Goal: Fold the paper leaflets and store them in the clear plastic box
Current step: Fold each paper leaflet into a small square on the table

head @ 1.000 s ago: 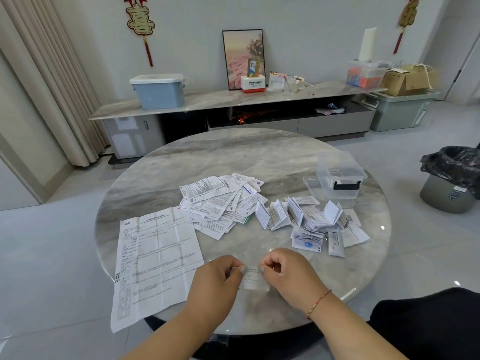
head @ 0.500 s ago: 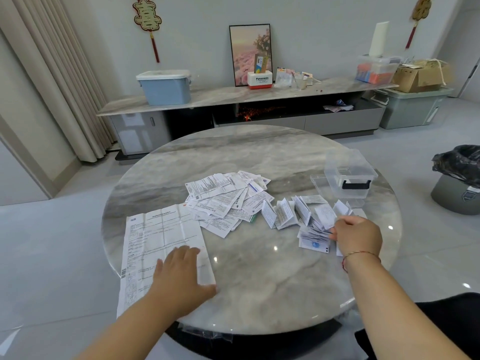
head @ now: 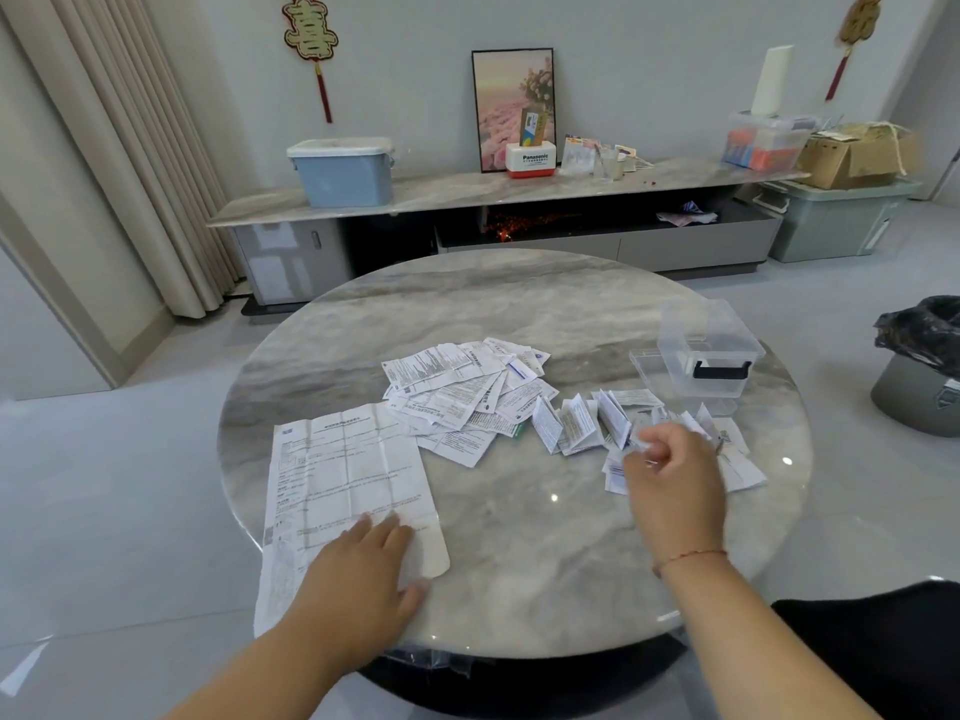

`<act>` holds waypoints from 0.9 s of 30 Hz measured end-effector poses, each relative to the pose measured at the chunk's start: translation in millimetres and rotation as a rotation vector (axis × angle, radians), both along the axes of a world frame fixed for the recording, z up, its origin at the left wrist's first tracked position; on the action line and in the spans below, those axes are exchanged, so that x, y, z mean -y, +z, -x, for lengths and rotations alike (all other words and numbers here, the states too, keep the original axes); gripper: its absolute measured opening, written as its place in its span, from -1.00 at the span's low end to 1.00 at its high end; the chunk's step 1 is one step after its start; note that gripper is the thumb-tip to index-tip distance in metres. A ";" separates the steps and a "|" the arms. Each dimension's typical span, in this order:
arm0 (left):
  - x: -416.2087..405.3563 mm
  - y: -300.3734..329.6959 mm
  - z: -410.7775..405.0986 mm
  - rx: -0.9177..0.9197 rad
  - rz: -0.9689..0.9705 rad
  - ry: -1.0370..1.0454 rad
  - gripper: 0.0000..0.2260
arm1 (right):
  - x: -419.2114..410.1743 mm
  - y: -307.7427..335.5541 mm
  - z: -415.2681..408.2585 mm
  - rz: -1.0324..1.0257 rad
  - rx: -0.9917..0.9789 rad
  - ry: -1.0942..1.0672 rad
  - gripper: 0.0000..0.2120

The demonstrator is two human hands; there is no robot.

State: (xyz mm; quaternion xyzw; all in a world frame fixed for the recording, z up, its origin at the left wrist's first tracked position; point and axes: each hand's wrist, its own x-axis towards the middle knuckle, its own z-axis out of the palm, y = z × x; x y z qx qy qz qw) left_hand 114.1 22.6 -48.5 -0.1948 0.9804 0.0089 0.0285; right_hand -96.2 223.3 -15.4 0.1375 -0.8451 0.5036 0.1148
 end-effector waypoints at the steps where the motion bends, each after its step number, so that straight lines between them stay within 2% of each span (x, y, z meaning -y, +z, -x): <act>1: -8.9 8.9 -1.7 0.052 -0.041 -0.036 -0.49 | 4.1 -4.3 -9.1 -0.035 -0.017 0.115 -0.79; 2: -13.8 9.9 -3.7 0.030 -0.073 -0.097 -0.38 | 7.5 -8.8 -17.5 -0.082 -0.031 0.229 -0.78; 3: -19.5 13.1 -8.0 0.094 -0.078 -0.146 -0.28 | 10.1 -13.0 -24.8 -0.137 -0.034 0.332 -0.78; 6: -22.9 22.2 -10.1 0.197 0.055 -0.265 -0.11 | 14.4 -27.4 -38.4 -0.285 0.012 0.584 -0.78; 8: -18.5 22.4 -12.7 0.234 0.002 -0.227 -0.19 | 15.0 -33.9 -41.3 -0.336 0.035 0.691 -0.72; 10: -9.8 25.4 -18.3 0.117 -0.096 -0.208 -0.29 | 15.2 -36.9 -42.1 -0.367 0.049 0.762 -0.64; 14: -10.8 49.2 -19.0 0.108 -0.221 -0.191 -0.27 | 17.8 -38.1 -44.8 -0.395 0.041 0.868 -0.36; 16: -16.9 63.1 -19.6 0.061 -0.294 -0.254 -0.29 | 21.8 -39.5 -45.7 -0.388 0.019 0.931 -0.24; 18: -24.3 75.3 -19.8 0.004 -0.339 -0.344 -0.36 | 24.8 -42.8 -45.7 -0.389 -0.008 1.004 -0.32; 20: -25.5 78.1 -19.7 -0.068 -0.361 -0.389 -0.40 | 23.4 -42.7 -45.1 -0.367 0.064 1.036 -0.60; 22: -24.4 79.7 -16.7 -0.175 -0.293 -0.366 -0.44 | 18.8 -39.5 -45.1 -0.315 0.178 1.004 -0.82; 25: -18.0 79.6 -14.0 -0.430 -0.083 -0.294 -0.52 | 10.8 -33.8 -43.6 -0.237 0.342 0.873 -0.92; 27: -16.5 76.8 -12.5 -0.576 -0.050 -0.222 -0.49 | 8.0 -34.5 -41.6 -0.199 0.391 0.756 -0.92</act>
